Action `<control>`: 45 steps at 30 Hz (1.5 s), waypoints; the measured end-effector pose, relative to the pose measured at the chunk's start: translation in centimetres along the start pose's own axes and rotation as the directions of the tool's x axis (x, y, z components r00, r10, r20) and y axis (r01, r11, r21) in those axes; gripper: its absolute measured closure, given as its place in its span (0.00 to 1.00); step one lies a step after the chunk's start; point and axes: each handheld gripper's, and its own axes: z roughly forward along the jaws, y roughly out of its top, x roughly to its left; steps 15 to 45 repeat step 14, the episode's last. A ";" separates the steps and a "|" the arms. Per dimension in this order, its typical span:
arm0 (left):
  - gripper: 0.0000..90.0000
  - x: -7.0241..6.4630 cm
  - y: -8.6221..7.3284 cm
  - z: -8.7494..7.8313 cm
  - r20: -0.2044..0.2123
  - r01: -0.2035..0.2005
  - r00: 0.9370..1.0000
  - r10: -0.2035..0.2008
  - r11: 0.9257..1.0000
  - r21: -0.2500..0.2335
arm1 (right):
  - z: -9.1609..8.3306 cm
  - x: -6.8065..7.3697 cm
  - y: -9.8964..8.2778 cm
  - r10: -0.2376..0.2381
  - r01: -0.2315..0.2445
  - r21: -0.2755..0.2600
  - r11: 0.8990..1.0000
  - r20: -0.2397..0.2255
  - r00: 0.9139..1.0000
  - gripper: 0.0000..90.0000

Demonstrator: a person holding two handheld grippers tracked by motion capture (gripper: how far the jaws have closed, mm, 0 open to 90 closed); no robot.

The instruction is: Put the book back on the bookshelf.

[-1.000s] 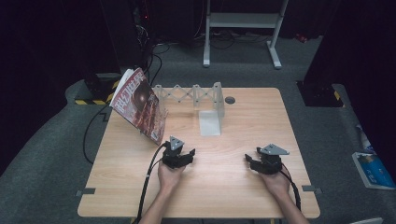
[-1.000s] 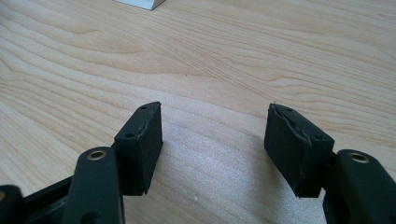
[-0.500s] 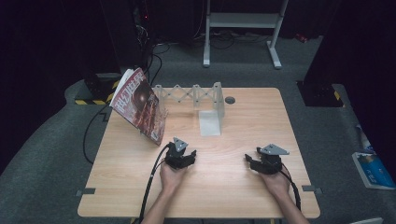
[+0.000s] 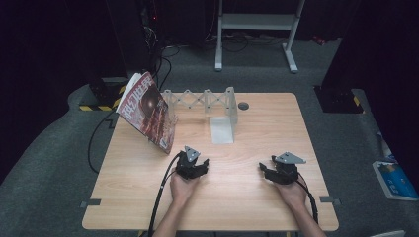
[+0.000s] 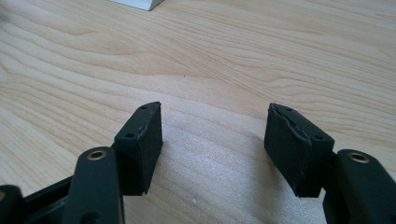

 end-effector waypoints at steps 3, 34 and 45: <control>0.40 0.0 0.0 0.0 0.001 0.001 1.000 -0.001 1.000 -0.002 | 0.0 0.0 0.0 0.001 -0.001 0.000 1.000 0.000 1.000 0.41; 0.40 0.0 0.0 0.1 0.000 0.003 1.000 -0.003 1.000 -0.004 | 0.0 0.0 0.0 0.001 -0.001 -0.001 1.000 0.002 1.000 0.41; 0.40 0.0 0.0 0.1 0.000 0.003 1.000 -0.003 1.000 -0.004 | 0.0 0.0 0.0 0.001 -0.001 -0.001 1.000 0.002 1.000 0.41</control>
